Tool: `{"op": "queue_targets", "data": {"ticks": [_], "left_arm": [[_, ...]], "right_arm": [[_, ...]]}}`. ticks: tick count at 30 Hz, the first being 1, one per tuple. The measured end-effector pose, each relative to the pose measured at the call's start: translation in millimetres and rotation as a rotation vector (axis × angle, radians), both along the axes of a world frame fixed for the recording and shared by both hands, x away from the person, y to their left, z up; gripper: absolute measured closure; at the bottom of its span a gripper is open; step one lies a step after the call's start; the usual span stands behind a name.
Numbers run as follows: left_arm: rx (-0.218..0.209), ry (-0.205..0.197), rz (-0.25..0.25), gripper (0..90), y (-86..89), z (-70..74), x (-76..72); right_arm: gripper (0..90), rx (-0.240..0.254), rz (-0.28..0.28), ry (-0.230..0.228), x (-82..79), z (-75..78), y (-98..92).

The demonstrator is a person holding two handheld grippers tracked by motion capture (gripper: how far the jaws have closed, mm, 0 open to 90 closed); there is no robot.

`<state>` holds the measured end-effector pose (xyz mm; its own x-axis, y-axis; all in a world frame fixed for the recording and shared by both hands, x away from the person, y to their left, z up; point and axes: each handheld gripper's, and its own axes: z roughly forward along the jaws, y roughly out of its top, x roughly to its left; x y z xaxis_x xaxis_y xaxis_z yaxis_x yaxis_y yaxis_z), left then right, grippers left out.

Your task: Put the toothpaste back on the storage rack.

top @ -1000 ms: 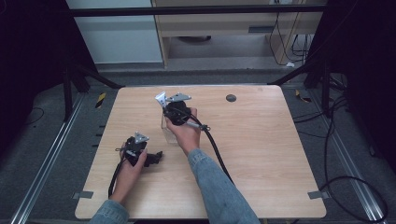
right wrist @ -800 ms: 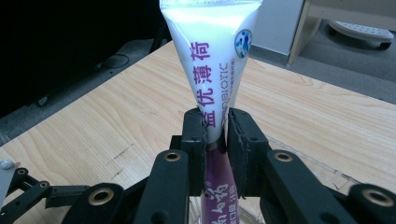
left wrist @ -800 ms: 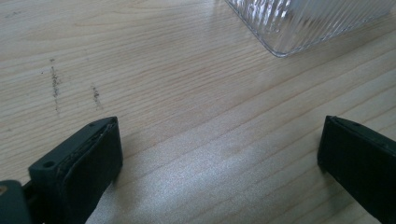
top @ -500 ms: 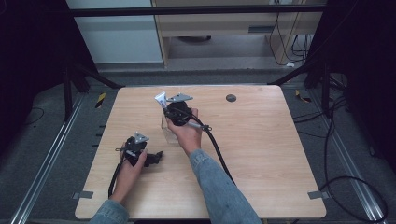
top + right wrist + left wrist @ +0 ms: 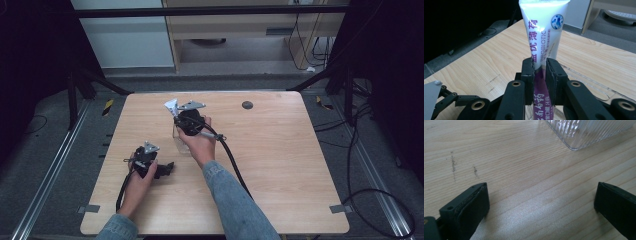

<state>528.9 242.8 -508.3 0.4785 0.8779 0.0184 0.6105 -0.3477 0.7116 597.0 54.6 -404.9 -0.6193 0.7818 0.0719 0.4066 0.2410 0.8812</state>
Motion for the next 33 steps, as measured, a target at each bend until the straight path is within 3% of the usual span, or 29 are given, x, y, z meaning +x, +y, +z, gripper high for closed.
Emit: {"op": "queue_targets", "data": {"ticks": [22, 33], "left_arm": [[0.001, 0.000, 0.000, 0.0, 0.0, 0.0, 0.0], [0.000, 0.000, 0.000, 0.0, 0.0, 0.0, 0.0]], "right_arm": [[75.9, 0.000, -0.004, 0.002, -2.4, 0.4, -7.2], [73.4, -0.026, -0.011, 0.001, -5.3, 6.0, -18.7]]}}
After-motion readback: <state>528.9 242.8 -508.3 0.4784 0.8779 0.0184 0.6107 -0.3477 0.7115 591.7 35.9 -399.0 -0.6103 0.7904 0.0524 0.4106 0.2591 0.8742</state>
